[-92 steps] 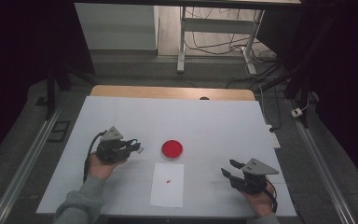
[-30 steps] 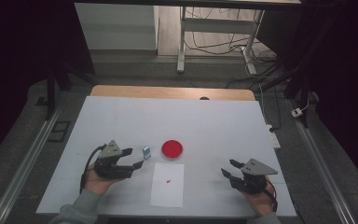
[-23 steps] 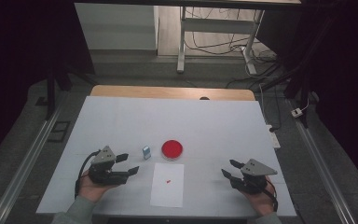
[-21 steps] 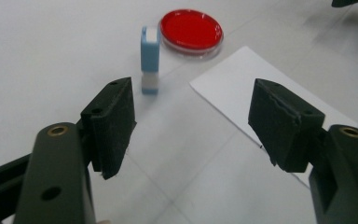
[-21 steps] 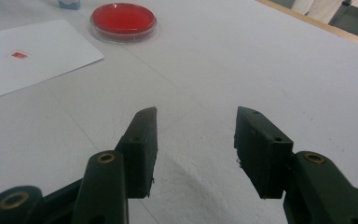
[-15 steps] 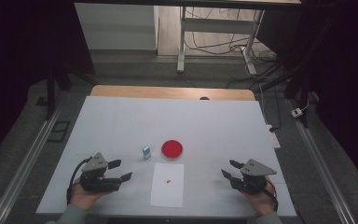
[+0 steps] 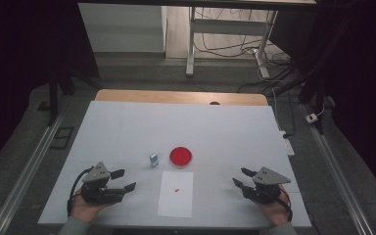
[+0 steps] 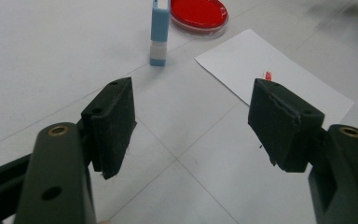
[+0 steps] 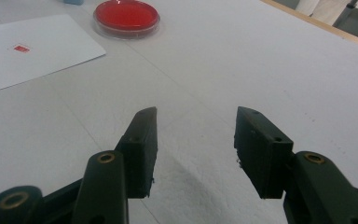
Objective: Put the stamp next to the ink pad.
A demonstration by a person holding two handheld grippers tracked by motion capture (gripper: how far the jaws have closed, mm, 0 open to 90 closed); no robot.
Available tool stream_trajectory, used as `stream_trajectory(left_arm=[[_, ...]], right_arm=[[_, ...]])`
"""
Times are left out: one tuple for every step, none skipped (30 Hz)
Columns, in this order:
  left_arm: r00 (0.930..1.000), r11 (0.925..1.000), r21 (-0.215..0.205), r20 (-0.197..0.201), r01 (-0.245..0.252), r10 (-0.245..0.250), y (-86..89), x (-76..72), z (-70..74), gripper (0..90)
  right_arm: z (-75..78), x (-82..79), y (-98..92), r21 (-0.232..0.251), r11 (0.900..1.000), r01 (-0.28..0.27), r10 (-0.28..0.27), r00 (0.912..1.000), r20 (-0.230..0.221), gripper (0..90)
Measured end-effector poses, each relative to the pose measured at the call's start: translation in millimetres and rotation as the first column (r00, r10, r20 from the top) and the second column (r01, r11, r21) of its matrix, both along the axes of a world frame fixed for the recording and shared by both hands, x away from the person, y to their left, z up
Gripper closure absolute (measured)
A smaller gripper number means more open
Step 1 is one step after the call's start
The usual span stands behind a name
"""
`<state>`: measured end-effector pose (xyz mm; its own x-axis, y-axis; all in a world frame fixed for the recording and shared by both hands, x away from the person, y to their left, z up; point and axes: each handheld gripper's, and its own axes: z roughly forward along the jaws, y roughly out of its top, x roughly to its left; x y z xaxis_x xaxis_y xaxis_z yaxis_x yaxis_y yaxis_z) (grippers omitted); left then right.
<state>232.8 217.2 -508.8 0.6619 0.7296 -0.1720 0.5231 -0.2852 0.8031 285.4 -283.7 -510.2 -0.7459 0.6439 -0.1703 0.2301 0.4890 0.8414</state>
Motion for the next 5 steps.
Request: stream_trajectory(left_arm=[[1.0,1.0,0.0,0.0,-0.001,0.001,0.2,0.1,0.0,31.8],[1.0,1.0,0.0,0.0,-0.001,0.001,0.2,0.2,-0.2,31.8],[1.0,1.0,0.0,0.0,-0.001,0.001,0.2,0.2,-0.3,31.8],[1.0,1.0,0.002,0.0,-0.001,0.001,0.2,0.3,-0.5,31.8],[1.0,1.0,0.002,-0.001,0.0,0.0,0.2,0.3,-0.5,31.8]], right_arm=[[0.0,0.1,-0.1,0.0,1.0,0.0,0.0,1.0,0.002,49.2],[0.1,0.0,-0.2,-0.002,1.0,0.001,-0.001,1.0,0.002,49.2],[0.1,0.1,-0.2,0.0,1.0,-0.001,0.001,1.0,0.002,49.2],[0.1,0.1,-0.2,0.001,1.0,-0.001,0.001,1.0,0.001,49.1],[0.1,0.1,0.0,0.006,1.0,-0.002,0.002,1.0,0.002,49.1]])
